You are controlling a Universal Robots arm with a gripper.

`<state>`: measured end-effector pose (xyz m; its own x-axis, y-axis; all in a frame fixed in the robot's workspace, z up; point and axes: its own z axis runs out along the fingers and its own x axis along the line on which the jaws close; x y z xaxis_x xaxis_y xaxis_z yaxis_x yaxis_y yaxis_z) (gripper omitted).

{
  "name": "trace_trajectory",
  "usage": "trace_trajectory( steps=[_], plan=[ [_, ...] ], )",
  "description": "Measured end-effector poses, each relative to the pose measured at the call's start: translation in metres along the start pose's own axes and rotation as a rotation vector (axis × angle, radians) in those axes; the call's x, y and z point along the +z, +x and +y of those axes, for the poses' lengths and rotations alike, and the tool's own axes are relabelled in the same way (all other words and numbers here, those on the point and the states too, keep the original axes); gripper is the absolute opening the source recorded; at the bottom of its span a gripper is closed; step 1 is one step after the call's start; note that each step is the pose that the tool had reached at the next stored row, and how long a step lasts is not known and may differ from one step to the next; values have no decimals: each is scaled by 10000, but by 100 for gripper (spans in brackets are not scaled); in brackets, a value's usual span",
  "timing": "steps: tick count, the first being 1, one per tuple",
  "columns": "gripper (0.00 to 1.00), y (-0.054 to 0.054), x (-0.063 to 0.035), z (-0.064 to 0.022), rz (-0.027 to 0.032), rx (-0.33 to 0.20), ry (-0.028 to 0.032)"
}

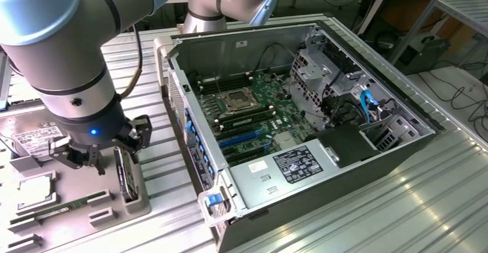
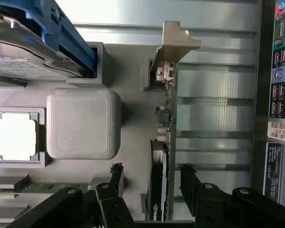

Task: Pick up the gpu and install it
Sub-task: 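Pick up the gpu and move the gpu toward the slot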

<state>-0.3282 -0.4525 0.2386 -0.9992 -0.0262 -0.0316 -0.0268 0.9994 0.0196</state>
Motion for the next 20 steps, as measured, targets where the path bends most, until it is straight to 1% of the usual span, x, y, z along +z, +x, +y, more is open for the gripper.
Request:
trace_trajectory(
  steps=[5,6,7,9,20],
  plan=[
    [60,2,93,-14,0,0,0],
    [59,1,109,-15,-1,0,0],
    [59,0,111,-15,0,1,1],
    [45,0,111,-15,2,2,2],
    [45,-18,131,-17,0,2,0]
  ],
)
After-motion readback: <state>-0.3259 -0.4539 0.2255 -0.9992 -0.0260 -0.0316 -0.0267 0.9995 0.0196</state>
